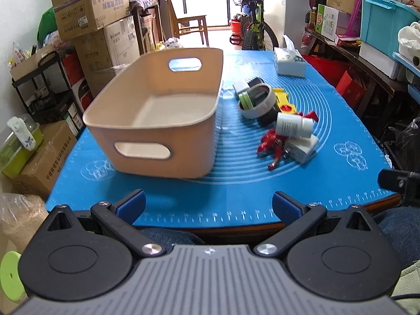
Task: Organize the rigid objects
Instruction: 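Grasp the beige basket rim with the left tool while the right tool approaches the white pill bottle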
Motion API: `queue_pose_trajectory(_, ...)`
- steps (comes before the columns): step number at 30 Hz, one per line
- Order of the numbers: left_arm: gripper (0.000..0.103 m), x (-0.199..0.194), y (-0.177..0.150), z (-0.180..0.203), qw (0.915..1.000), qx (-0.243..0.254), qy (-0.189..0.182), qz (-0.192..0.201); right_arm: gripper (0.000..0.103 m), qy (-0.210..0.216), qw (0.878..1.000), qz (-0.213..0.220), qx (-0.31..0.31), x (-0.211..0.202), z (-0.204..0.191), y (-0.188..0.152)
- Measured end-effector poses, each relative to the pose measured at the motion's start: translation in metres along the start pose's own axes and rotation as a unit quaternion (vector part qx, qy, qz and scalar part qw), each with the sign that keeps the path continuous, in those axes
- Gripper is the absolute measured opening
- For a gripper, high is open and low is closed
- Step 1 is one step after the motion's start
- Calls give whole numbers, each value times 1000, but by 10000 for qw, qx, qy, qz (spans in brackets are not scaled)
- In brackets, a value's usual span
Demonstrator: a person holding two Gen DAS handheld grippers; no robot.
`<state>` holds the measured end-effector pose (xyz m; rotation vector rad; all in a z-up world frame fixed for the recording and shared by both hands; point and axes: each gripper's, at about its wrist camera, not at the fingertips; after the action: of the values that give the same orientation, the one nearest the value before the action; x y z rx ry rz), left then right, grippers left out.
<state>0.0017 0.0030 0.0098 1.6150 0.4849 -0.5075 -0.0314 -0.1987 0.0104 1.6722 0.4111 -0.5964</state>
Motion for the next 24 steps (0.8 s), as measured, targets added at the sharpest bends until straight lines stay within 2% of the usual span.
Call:
queue_pose_trajectory(4,101,-4,25,-13,9998,-160,104,102,100,88,9996,102,237,1,3,16)
queue_pose_trajectory(11,101,9,81,-40,9987,-84,319,378,100,123,9990,374,219,18,-9,52)
queue_pose_trajectory(18,101,56,115,-85,9974,-274,626,210,100,23,9994,304,142,53,-28,75)
queue_pose_trajectory(24,101,101,131,-125,9970,-313,705,-18,100,-128,9998,50,136,97,-51,84)
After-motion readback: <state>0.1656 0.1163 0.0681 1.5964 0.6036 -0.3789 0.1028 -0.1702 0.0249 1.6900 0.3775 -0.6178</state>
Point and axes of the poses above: each gripper's, at about its wrist camera, not at the fingertips, and x roughly the way its jaws point, z to its right, y to its top, and after that the axes turned 9 degrees about z, right-handed
